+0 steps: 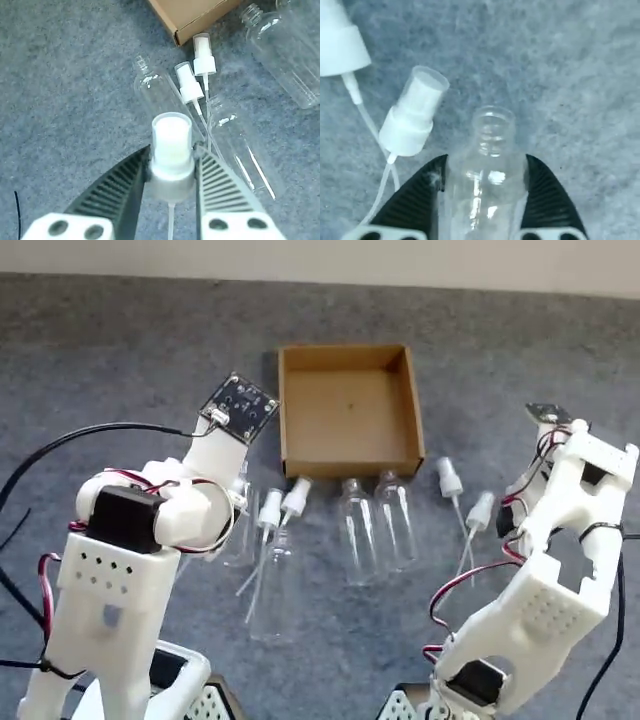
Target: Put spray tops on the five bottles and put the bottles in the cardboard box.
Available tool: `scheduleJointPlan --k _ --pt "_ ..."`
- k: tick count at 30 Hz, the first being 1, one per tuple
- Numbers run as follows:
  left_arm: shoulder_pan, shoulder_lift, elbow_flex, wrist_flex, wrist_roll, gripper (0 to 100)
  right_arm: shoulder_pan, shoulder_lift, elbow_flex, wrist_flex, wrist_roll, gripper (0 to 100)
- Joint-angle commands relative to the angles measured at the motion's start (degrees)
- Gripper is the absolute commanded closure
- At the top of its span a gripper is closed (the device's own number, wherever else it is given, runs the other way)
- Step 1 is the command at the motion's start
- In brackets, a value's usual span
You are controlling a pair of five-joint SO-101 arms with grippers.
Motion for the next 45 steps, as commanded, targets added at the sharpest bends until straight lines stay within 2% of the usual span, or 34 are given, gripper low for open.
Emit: scheduleJointPlan --k 1,6,12,15,20,24,27,30,34,45 --pt "-0.9 -0.1 -0.7 -1.0 0.2 94 0.3 -2.3 -6.6 5.8 -0.4 99.3" --pt "-0.8 -0.1 -0.8 -1.0 0.2 94 -2.2 -10.0 -15.3 10.1 -7.6 99.4" --pt "-0.7 0.1 -5.3 -1.1 0.3 94 -10.6 -26.2 -11.5 9.4 -13.2 99.4" --pt "-0.7 0.1 -9.7 -1.0 0.4 94 -14.2 -37.5 -2.9 4.9 -15.6 99.4" --pt "-0.2 0.3 -16.4 -2.4 4.9 94 -22.7 -60.5 23.3 -10.4 -18.2 99.4" --pt "1.3 0.3 -23.2 -9.7 8.4 95 -30.8 -74.9 40.3 -18.6 -22.6 99.5" --pt "5.5 0.3 -27.2 -16.4 12.2 95 -36.9 -80.2 42.8 -21.3 -27.4 99.5" --pt "10.9 0.3 -28.0 -26.5 14.5 95 -42.9 -84.6 45.1 -25.4 -28.0 99.5" --pt "16.3 2.1 -28.4 -38.2 14.5 95 -48.3 -92.5 51.6 -28.7 -30.5 99.5" --pt "24.1 10.4 -29.1 -44.7 14.6 95 -53.1 -112.3 70.5 -35.3 -31.2 99.5"
